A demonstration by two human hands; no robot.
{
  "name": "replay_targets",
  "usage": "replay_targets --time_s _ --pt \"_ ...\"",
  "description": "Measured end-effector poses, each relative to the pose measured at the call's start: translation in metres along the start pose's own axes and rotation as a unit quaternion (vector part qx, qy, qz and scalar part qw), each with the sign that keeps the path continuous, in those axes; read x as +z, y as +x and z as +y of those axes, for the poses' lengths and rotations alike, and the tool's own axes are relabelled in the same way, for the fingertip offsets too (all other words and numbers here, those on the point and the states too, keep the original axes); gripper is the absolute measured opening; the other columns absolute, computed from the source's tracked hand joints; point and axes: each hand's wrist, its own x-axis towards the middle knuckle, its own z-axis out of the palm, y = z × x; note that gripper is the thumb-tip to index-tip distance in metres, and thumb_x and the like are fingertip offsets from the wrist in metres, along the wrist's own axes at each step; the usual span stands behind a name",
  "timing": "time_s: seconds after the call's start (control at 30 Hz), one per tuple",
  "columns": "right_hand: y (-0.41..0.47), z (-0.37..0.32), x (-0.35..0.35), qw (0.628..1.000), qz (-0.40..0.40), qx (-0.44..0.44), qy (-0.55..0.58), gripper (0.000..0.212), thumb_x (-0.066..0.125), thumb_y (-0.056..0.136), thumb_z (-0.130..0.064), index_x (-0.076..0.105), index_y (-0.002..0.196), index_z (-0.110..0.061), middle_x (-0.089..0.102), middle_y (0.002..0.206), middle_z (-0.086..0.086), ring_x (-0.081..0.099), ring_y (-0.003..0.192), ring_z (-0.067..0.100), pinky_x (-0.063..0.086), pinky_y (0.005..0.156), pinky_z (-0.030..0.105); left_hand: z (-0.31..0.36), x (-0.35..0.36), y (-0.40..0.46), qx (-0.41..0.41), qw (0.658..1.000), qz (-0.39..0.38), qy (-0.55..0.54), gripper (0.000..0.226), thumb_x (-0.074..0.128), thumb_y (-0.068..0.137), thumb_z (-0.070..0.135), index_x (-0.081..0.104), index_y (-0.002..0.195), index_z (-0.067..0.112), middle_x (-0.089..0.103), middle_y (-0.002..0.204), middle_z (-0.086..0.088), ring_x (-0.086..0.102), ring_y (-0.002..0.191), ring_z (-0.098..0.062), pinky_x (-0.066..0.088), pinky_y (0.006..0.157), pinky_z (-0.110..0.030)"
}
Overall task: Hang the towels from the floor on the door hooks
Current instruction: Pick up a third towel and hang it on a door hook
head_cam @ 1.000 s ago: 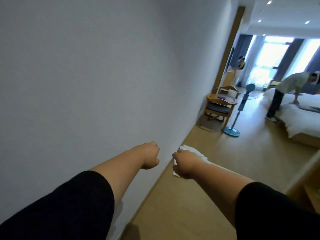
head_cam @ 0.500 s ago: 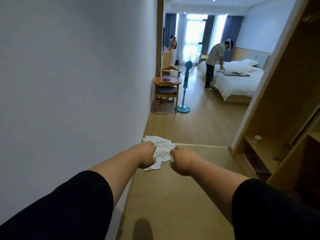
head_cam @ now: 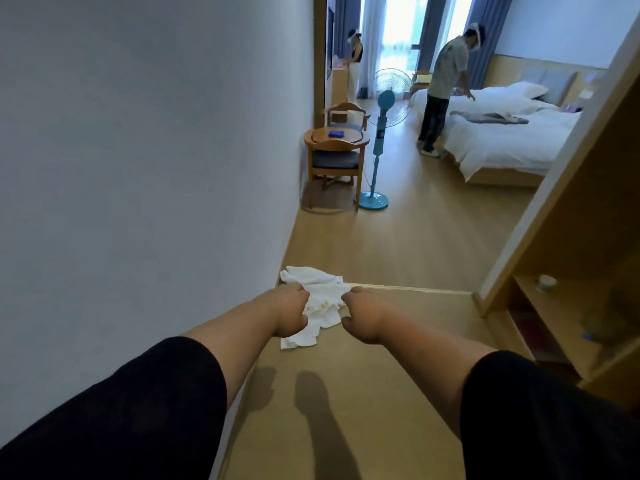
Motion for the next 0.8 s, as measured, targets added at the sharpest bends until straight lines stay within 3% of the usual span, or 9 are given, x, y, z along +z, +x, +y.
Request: replay_targets --time_s 0.1,0.33,0.47,0.8 --pt "0.052 0.035 -0.021 1.0 -0.015 -0.01 -0.014 0.028 0.046 0.087 -0.032 0.055 0.107 -0.016 0.052 0.114 0.004 0.055 0.103 0.028 0.048 0.083 0.038 -0.012 -0.019 0.052 -0.023 1.0 0.004 -0.015 0.046 0.048 0.091 0.033 0.048 0.133 0.014 0.045 0.136 -0.005 0.052 0.115 -0.025 0.047 0.094 -0.039" --pt "0.154 0.083 -0.049 0.998 -0.054 -0.032 -0.024 0.035 0.047 0.086 -0.035 0.057 0.114 -0.017 0.051 0.113 0.001 0.055 0.106 0.026 0.048 0.089 0.041 -0.041 -0.021 0.141 -0.055 0.997 -0.006 -0.046 0.051 0.049 0.092 0.036 0.044 0.138 0.014 0.042 0.142 -0.005 0.049 0.122 -0.024 0.044 0.097 -0.035" --pt "0.214 0.087 -0.058 0.997 -0.057 -0.049 -0.024 0.04 0.049 0.088 -0.035 0.056 0.121 -0.014 0.052 0.121 0.005 0.054 0.112 0.027 0.046 0.094 0.04 -0.07 -0.023 0.196 -0.056 0.997 -0.01 -0.046 0.052 0.048 0.093 0.037 0.043 0.138 0.012 0.041 0.142 -0.006 0.046 0.125 -0.026 0.042 0.102 -0.039" --pt "0.411 0.075 -0.066 0.997 -0.067 -0.036 -0.012 0.046 0.05 0.089 -0.036 0.053 0.129 -0.013 0.051 0.132 0.006 0.052 0.119 0.028 0.046 0.097 0.042 -0.203 -0.04 0.382 -0.014 0.998 -0.031 -0.049 0.044 0.049 0.092 0.03 0.048 0.132 0.012 0.044 0.139 -0.005 0.049 0.121 -0.024 0.045 0.098 -0.037"
